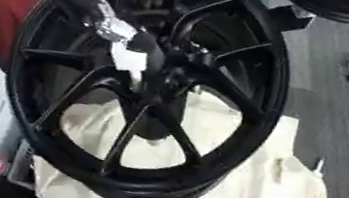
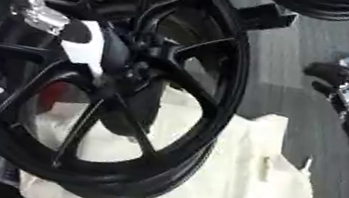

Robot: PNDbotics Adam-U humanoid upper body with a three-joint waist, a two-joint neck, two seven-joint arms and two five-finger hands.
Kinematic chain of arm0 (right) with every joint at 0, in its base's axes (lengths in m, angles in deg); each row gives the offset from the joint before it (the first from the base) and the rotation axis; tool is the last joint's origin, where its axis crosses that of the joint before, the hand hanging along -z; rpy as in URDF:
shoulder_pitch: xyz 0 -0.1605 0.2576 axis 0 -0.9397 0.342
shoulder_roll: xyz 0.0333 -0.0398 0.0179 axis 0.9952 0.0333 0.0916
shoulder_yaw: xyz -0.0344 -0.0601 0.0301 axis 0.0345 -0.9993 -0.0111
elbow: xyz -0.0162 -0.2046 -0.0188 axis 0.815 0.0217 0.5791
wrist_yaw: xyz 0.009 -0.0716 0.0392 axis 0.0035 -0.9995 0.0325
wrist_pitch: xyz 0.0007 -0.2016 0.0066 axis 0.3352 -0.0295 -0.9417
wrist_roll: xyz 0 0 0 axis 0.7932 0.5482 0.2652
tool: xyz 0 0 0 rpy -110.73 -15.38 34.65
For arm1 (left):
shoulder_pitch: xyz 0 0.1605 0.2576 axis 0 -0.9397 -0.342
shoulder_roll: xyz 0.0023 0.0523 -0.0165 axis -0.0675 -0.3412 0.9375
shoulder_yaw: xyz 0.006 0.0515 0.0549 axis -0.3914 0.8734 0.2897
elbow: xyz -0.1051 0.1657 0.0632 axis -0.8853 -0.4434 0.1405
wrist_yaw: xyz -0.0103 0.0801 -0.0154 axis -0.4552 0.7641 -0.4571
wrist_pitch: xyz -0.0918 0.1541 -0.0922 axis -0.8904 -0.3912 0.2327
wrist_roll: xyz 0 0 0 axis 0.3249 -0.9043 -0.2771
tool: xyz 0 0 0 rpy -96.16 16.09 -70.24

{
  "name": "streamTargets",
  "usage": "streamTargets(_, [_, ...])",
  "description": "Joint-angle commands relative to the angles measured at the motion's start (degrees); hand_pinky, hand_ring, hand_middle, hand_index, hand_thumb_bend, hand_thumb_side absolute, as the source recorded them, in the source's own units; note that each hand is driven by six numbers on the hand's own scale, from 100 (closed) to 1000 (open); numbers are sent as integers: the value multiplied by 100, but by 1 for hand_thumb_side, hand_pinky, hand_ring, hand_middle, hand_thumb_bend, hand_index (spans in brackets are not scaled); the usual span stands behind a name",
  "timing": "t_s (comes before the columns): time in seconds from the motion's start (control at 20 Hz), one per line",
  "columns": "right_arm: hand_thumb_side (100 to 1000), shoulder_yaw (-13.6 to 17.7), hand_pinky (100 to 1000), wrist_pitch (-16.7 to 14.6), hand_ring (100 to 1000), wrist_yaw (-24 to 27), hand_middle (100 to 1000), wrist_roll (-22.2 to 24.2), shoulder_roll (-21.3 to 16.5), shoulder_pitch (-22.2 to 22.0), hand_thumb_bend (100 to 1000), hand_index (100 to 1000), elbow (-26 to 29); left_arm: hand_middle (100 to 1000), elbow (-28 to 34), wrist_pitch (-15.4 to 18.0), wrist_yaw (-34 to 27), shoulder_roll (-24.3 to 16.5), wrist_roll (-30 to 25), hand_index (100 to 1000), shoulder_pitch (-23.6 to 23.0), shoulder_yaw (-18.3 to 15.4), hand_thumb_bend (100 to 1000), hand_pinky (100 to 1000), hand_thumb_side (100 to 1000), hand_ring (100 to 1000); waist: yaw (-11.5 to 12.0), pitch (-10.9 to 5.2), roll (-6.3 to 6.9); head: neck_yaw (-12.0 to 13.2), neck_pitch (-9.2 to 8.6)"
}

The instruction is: Pull the pin out of the wheel hub.

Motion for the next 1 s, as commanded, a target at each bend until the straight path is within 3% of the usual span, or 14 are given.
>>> streamTargets(0.05, [793, 8, 953, 20, 951, 13, 758, -27, -99, 59, 100, 789, 114, 791, -125, -84, 146, -49, -174, 893, 97, 30, 551, 935, 752, 859, -16, -70, 4, 66, 32])
streamTargets(0.4, [792, 0, 952, 37, 950, 27, 758, -48, -84, 95, 100, 788, 114, 780, -196, 57, 197, -107, -174, 881, -78, 156, 568, 925, 688, 854, -71, -38, 27, 92, 30])
streamTargets(1.0, [793, -7, 952, 63, 950, 39, 758, -54, -65, 116, 100, 787, 114, 753, -282, 230, 384, -148, -174, 857, -203, 242, 565, 897, 586, 826, -103, -35, 35, -53, -185])
